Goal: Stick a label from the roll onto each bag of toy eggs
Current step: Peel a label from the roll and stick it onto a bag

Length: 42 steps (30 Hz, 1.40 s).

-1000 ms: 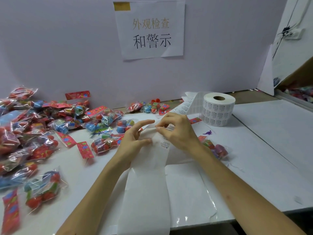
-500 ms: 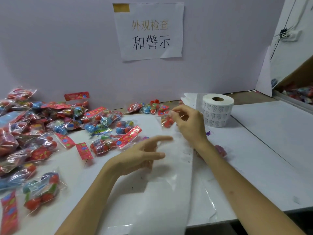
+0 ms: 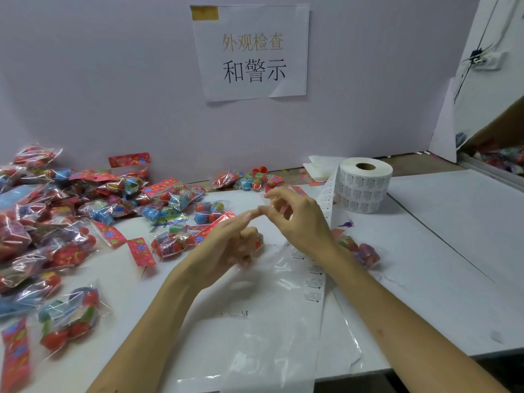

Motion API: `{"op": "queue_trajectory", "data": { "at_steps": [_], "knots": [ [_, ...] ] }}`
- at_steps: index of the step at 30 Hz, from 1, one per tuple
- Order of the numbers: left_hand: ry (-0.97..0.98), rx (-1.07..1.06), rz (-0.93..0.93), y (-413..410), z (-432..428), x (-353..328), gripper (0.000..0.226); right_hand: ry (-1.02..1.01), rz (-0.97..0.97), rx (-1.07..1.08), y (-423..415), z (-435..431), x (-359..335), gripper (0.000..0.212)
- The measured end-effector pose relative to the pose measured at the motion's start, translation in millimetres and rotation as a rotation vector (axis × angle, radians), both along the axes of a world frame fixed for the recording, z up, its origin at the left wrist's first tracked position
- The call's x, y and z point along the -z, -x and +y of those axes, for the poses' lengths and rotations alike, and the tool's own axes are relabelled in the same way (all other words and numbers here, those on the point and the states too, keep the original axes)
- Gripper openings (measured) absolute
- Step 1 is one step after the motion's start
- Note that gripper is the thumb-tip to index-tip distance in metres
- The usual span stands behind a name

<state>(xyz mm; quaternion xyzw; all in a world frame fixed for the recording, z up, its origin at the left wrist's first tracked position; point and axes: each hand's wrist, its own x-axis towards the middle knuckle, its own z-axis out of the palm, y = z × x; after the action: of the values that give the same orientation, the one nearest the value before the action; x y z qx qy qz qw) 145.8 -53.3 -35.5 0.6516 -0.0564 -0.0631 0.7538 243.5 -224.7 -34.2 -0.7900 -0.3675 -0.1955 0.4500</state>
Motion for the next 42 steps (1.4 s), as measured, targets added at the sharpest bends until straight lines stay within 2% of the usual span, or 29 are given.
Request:
{"op": "queue_trajectory", "data": {
  "at_steps": [5,9,11,13,15,22,30,37,39,42],
  "knots": [
    [0.007,-0.085,0.023,-3.7,-1.6,-0.8,0.052,0.067,0.026,-0.067,-2.4,1.5,4.3,0.035],
    [-0.041,-0.217,-0.007,-3.8,-9.2,1.9,0.062,0.229,-0.006,-0.114,-6.8,-3.3,4.3,0.062],
    [-0.084,-0.302,0.006,-3.9,-13.2,4.4,0.053,0.190,-0.012,-0.113,-7.2,-4.4,3.4,0.056],
    [-0.110,-0.340,0.032,-4.4,-15.2,5.7,0.048,0.115,-0.032,-0.113,-6.2,-4.1,1.7,0.041],
    [-0.127,-0.353,0.037,-4.0,-16.0,5.0,0.049,0.086,-0.049,-0.113,-4.3,-2.8,0.1,0.029],
    [-0.203,-0.355,-0.012,-3.5,-15.3,5.9,0.062,0.060,-0.080,-0.103,-0.8,-2.4,-0.8,0.014],
    [-0.155,-0.299,-0.052,-4.7,-12.7,4.3,0.059,0.062,-0.068,-0.119,0.7,-0.6,0.4,0.011],
    [-0.097,-0.379,-0.038,-6.3,-13.0,3.7,0.056,0.028,-0.001,-0.160,-0.3,1.6,6.2,0.012],
    [-0.065,-0.431,-0.027,-6.8,-10.1,3.6,0.052,0.020,0.044,-0.168,-0.1,4.1,8.5,0.018],
    [-0.047,-0.551,-0.036,-8.2,-4.9,3.2,0.046,0.170,0.177,-0.130,0.8,8.1,11.4,0.060]
  ]
}}
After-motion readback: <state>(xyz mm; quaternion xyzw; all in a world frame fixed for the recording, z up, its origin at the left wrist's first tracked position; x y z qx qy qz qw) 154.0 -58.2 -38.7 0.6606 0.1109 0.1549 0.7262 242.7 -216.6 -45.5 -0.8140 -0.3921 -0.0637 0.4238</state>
